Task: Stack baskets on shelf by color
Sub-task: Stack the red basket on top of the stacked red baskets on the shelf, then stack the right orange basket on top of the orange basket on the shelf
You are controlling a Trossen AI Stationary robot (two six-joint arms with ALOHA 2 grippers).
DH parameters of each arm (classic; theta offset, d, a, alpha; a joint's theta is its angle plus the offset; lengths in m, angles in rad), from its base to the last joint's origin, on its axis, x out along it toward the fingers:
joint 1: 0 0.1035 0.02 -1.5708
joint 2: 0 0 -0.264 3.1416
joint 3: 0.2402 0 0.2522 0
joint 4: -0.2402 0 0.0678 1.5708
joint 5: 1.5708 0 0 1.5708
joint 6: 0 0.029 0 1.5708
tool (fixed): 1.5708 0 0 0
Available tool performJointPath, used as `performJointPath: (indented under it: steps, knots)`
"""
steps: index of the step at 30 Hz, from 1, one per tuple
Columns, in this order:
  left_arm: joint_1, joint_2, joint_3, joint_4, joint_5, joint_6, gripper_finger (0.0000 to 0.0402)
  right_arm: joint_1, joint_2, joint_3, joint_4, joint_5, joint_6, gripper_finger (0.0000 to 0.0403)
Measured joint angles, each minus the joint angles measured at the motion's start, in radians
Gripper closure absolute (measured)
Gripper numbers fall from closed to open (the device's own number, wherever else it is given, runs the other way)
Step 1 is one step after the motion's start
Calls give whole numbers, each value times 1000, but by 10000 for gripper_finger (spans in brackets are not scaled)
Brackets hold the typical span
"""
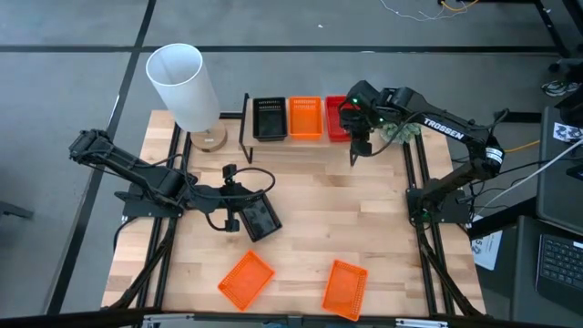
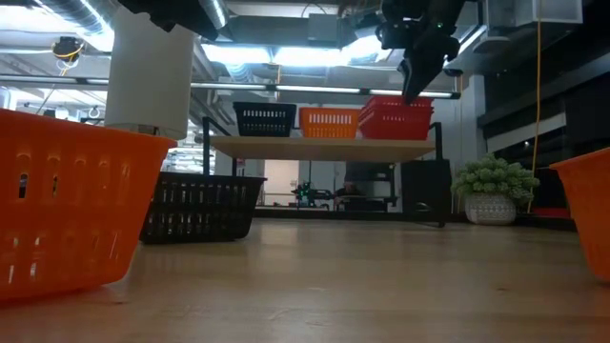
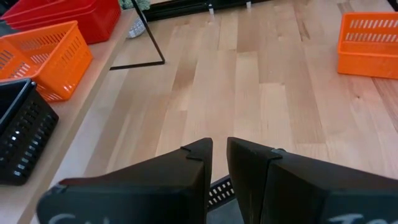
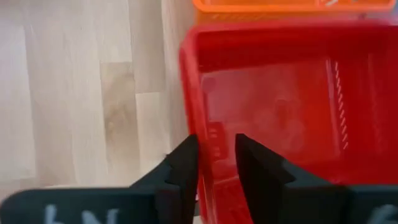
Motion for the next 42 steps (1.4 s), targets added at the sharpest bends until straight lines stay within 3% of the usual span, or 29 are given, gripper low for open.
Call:
performJointPath:
  steps: [10, 25, 34, 42]
  knots:
    - [0, 0, 0, 0, 0, 0, 360, 0, 0, 0, -14, 1, 27, 246]
    - [0, 0, 0, 0, 0, 0, 360, 8, -15, 0, -19, -4, 79, 243]
    - [0, 0, 0, 0, 0, 0, 360, 17, -17, 0, 36, -190, 135, 243]
    - [0, 0, 0, 0, 0, 0, 360, 16, -17, 2, 183, -79, 156, 243]
